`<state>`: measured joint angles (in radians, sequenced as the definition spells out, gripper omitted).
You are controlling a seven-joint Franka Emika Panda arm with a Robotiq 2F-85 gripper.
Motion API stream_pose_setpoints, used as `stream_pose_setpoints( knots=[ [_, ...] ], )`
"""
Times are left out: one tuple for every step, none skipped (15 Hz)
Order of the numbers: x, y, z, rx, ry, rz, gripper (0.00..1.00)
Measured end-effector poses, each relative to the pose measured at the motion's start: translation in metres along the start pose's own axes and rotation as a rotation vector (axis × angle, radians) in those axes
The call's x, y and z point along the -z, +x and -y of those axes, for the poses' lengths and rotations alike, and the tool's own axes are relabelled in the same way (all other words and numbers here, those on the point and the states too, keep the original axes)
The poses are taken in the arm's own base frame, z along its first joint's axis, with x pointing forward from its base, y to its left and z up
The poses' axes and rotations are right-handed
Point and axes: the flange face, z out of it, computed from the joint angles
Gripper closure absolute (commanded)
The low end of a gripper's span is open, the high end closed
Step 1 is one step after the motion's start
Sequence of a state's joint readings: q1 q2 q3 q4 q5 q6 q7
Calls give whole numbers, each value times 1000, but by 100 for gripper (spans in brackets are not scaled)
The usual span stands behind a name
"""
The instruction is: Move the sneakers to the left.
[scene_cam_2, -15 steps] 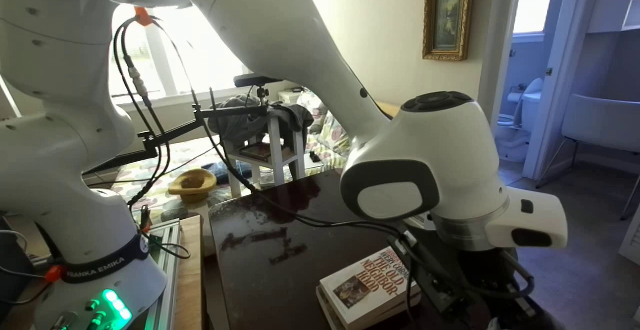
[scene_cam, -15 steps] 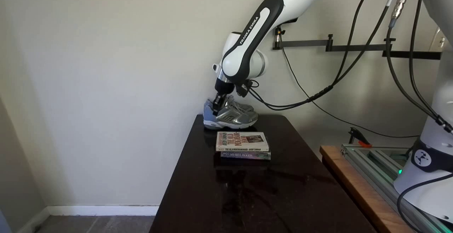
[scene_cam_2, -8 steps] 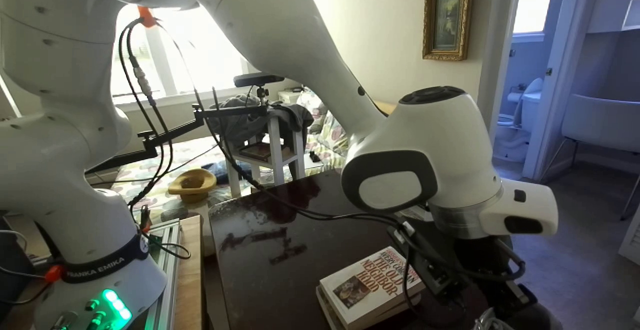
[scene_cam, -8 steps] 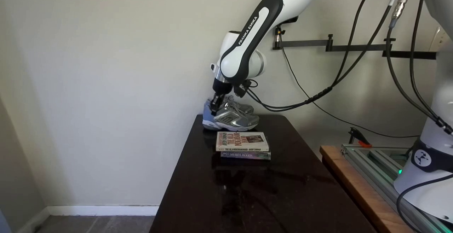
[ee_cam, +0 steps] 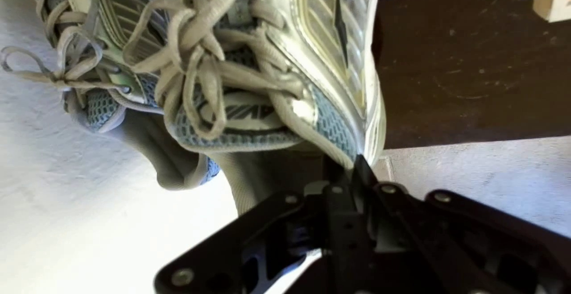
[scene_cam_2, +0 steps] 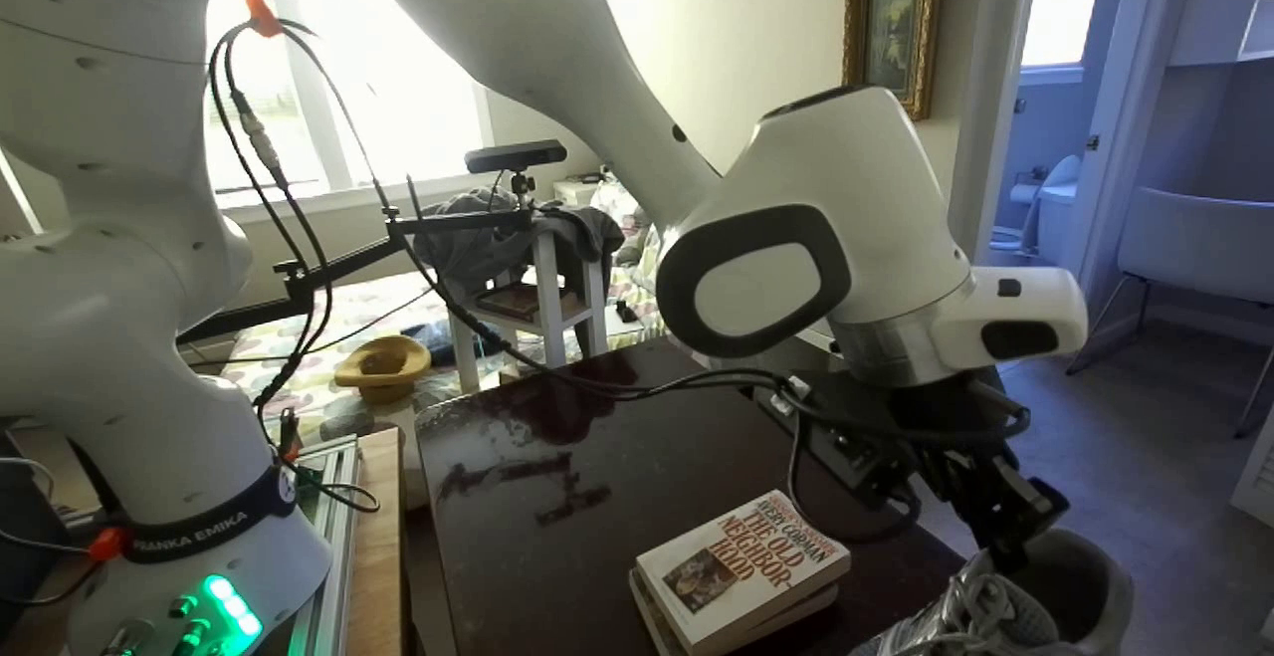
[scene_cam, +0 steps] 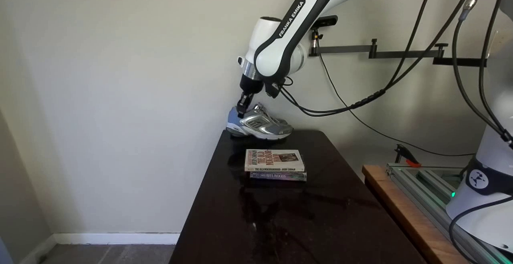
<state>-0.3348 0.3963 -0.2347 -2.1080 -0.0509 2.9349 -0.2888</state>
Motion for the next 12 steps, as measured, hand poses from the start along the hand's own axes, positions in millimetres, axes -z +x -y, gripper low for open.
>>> stream_pose_setpoints(
  knots=[
    [7, 0, 2, 7, -7, -3, 98],
    [14, 1, 3, 14, -14, -4, 98],
    [20, 0, 6, 20, -20, -4, 98],
    [25, 0, 9, 24, -25, 0, 98],
    [31, -1, 12, 28, -29, 7, 98],
    [36, -2, 17, 30, -32, 15, 98],
    [42, -3, 22, 30, -33, 22, 98],
    [48, -4, 28, 26, -34, 33, 98],
    [53, -5, 34, 19, -33, 44, 98],
    [58, -7, 41, 9, -31, 57, 98],
    [64, -8, 48, 0, -28, 66, 98],
    [69, -10, 54, -11, -24, 75, 98]
  ],
)
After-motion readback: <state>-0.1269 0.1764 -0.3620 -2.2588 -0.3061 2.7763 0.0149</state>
